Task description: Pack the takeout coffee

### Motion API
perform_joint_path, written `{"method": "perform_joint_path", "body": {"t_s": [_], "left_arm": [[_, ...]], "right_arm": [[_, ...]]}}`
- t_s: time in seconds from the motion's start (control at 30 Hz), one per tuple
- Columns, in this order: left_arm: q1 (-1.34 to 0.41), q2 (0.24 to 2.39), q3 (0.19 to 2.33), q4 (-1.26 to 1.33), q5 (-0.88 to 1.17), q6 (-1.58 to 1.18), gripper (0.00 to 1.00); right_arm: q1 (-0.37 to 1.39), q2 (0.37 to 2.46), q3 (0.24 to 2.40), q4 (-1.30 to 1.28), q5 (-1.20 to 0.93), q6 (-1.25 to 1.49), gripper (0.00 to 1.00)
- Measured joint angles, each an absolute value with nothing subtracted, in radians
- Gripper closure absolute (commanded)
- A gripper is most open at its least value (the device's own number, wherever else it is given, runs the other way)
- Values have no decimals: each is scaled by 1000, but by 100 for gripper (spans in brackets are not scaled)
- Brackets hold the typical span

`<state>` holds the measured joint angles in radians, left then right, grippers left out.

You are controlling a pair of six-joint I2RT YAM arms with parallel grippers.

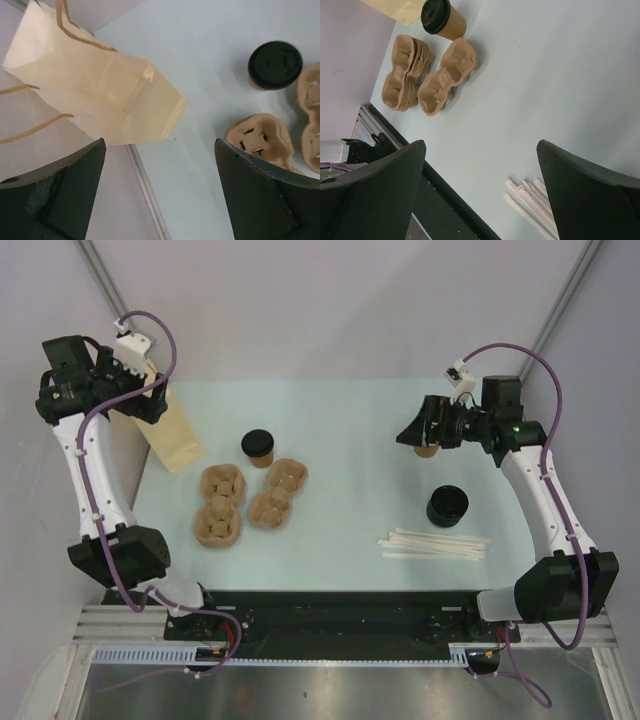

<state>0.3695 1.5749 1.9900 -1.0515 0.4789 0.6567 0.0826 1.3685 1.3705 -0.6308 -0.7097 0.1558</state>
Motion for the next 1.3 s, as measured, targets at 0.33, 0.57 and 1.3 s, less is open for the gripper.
{"method": "perform_joint_path", "body": {"t_s": [0.33, 0.57, 1.3], "left_arm": [[379, 1691, 1990, -1052, 342, 786, 11], [382, 1742, 1950, -986, 289, 832, 15], [383, 1833, 1945, -963, 291, 944, 100]], "right_arm": [[83, 1369, 1357, -630, -746, 155, 0], [82, 1369, 1338, -630, -751, 156, 0], [70, 1369, 1334, -616, -754, 171, 0]]}}
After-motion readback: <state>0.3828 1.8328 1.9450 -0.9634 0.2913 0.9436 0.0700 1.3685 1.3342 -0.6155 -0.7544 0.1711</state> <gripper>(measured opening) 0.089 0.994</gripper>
